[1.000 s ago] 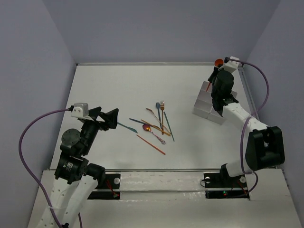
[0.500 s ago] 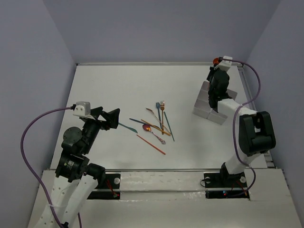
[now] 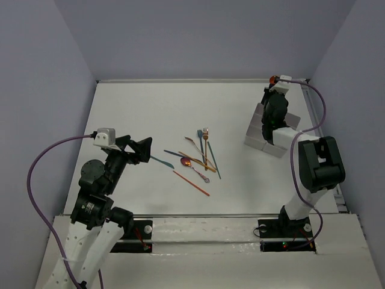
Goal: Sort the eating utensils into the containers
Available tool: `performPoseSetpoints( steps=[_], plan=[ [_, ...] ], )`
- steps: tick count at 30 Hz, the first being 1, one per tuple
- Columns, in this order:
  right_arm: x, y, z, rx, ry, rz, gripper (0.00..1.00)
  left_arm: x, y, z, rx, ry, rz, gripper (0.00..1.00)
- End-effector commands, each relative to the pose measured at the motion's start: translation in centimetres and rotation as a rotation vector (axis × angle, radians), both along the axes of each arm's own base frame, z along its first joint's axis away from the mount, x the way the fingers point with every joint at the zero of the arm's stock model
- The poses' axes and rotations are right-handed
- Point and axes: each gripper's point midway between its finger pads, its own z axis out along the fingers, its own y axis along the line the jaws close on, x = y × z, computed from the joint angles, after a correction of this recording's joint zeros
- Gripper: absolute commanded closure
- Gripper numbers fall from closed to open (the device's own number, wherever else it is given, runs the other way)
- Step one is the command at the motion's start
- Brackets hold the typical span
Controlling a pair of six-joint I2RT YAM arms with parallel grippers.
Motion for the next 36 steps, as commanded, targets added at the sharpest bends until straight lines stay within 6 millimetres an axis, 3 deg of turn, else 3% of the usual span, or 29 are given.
performPoseSetpoints(
  steps=[1, 5, 6, 8, 11, 13, 15, 17, 18, 22, 23, 25, 27, 33, 36],
  plan=[
    [-2.0, -0.3, 3.6, 0.029, -0.141, 0.000, 0.81, -0.2, 0.0, 2.9, -0.010, -0.081, -0.005, 0.01],
    [-3.4, 0.2, 4.6, 0.047, -0.156, 0.042, 0.67, -0.2, 0.0, 2.9, -0.012, -0.081, -0.004, 0.01],
    [-3.8, 0.3, 5.0, 0.057, -0.161, 0.052, 0.59, -0.2, 0.1, 2.9, -0.012, -0.082, -0.001, 0.01],
    [-4.1, 0.5, 5.0, 0.054, -0.141, 0.072, 0.53, -0.2, 0.1, 2.9, -0.014, -0.081, 0.001, 0.01],
    [-5.3, 1.2, 7.0, 0.084, -0.175, 0.103, 0.50, -0.2, 0.2, 2.9, -0.014, -0.080, 0.004, 0.01],
    [-5.6, 3.8, 6.9, 0.085, -0.122, 0.192, 0.53, -0.2, 0.1, 2.9, -0.014, -0.078, 0.004, 0.01],
    [-6.0, 7.9, 6.4, 0.102, -0.010, 0.365, 0.65, -0.2, 0.1, 2.9, -0.016, -0.079, 0.004, 0.01],
    [-6.7, 11.7, 5.2, 0.122, 0.094, 0.512, 0.72, -0.2, 0.1, 2.8, -0.015, -0.076, 0.004, 0.01],
    [-7.9, 14.6, 3.5, 0.134, 0.188, 0.588, 0.74, -0.3, 0.1, 2.8, -0.017, -0.077, 0.003, 0.01],
    [-11.8, 21.3, -1.7, 0.121, 0.401, 0.766, 0.74, -0.2, 0.4, 2.8, -0.019, -0.075, 0.012, 0.01],
    [-13.5, 24.0, -2.7, 0.105, 0.444, 0.826, 0.74, -0.2, 0.3, 2.8, -0.021, -0.074, 0.012, 0.01],
    [-15.4, 26.1, -6.3, 0.074, 0.574, 0.858, 0.73, -0.1, 0.3, 2.6, -0.019, -0.070, 0.012, 0.01],
    [-17.4, 28.6, -8.4, 0.048, 0.645, 0.909, 0.71, -0.1, 0.3, 2.6, -0.019, -0.068, 0.012, 0.01],
    [-22.4, 33.3, -11.8, -0.059, 0.817, 1.016, 0.61, -0.1, 0.3, 2.6, -0.017, -0.069, 0.012, 0.01],
    [-23.7, 34.3, -13.9, -0.093, 0.885, 1.024, 0.60, 0.0, 0.5, 2.6, -0.017, -0.069, 0.022, 0.01]
  ],
)
